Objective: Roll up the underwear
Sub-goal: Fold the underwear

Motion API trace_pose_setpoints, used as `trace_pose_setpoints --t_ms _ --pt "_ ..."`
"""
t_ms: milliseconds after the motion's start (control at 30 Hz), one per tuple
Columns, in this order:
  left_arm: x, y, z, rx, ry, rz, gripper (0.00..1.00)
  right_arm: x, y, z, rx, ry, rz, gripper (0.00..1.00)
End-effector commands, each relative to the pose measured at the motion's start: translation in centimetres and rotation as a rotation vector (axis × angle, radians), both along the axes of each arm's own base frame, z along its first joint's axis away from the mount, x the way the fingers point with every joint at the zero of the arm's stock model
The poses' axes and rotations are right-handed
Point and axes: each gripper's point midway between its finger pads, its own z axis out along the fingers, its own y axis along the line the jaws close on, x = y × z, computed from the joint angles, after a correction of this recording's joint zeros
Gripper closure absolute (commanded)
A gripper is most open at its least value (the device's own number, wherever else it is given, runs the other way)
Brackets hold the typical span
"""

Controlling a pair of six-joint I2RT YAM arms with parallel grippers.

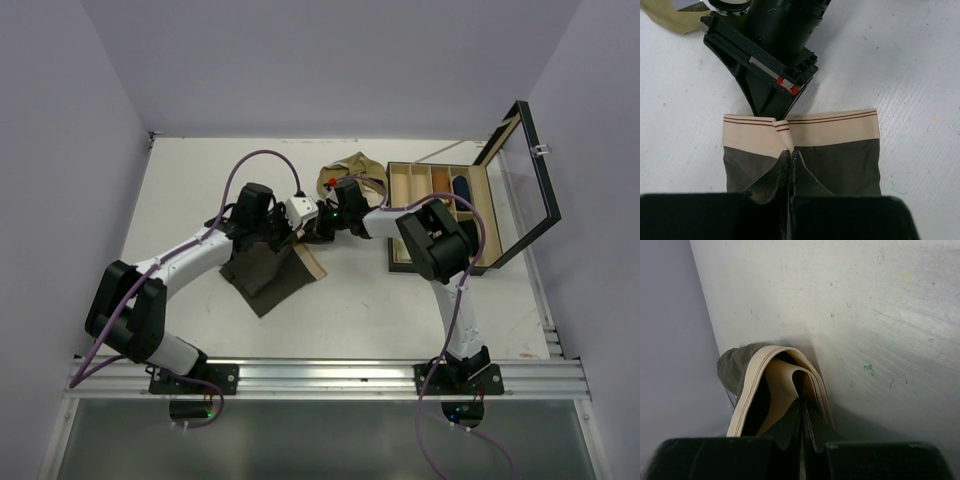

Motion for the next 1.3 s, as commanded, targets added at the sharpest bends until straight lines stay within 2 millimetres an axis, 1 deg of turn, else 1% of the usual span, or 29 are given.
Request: trace_pose_setpoints --t_ms 0,33,100,133,167,233,267,300,367,500,667,733,833,933,967,1100,1167,1267 --pt "1.5 -0.5 3.8 -0.062 -0.090 0.018 1.00 0.3 -0.3 1.1 0.012 -0.034 -0.010 0.93" --pt "1.5 -0.4 4.0 -0.062 -0.096 0.021 1.00 0.6 -0.7 1.5 0.017 -0.040 -0.018 0.90" --pt "1.6 -0.3 4.4 -0.064 -0.106 0.024 1.00 1.0 -1.2 2.8 0.031 -0.063 -0.031 0.87" --pt "1.6 -0.1 4.5 -0.059 -0.111 0.031 1.00 1.4 -1.8 3.3 0.035 -0.070 -0.045 0.86" --pt "1.6 0.0 4.5 -0.058 -0.113 0.031 1.00 1.5 -2.0 4.1 0.043 -0.081 -0.049 0.86" --pt "1.9 0.4 4.7 -0.052 -0.127 0.051 1.00 1.7 -2.6 4.7 0.046 -0.085 -0.058 0.88" --pt "1.9 0.4 4.8 -0.051 -0.130 0.055 1.00 1.5 -2.8 4.7 0.047 -0.082 -0.054 0.89" --pt "2.0 0.5 5.0 -0.051 -0.138 0.062 1.00 1.4 -2.8 5.3 0.050 -0.091 -0.052 0.89" --pt "2.2 0.6 5.1 -0.054 -0.146 0.075 1.00 0.9 -3.0 5.0 0.040 -0.072 -0.051 0.90" --pt "2.3 0.5 5.5 -0.065 -0.156 0.076 1.00 0.5 -2.8 4.6 0.038 -0.060 -0.040 0.91" --pt "2.4 0.3 5.6 -0.069 -0.159 0.074 1.00 -0.1 -1.5 4.7 0.043 -0.061 -0.013 0.91" --pt "2.5 0.3 5.7 -0.071 -0.160 0.077 1.00 -0.6 -1.1 4.2 0.033 -0.052 -0.005 0.91" --pt "2.4 0.3 5.9 -0.073 -0.161 0.072 1.00 -0.6 -0.8 3.5 0.018 -0.051 -0.003 0.91" --pt "2.1 0.2 5.8 -0.076 -0.153 0.062 1.00 0.2 -0.8 2.1 -0.016 -0.053 -0.016 0.92" --pt "2.0 0.2 6.0 -0.080 -0.155 0.056 1.00 0.1 -0.9 1.0 -0.031 -0.035 -0.018 0.92" --pt "1.1 -0.1 6.2 -0.092 -0.145 0.024 1.00 0.5 -0.9 -1.0 -0.059 -0.003 -0.040 0.93" --pt "0.7 -0.2 6.1 -0.097 -0.134 0.011 1.00 0.6 -0.9 -1.4 -0.063 0.013 -0.055 0.93" --pt "-0.6 -0.6 5.5 -0.112 -0.087 -0.026 1.00 0.5 -1.0 -2.1 -0.065 0.034 -0.069 0.93"
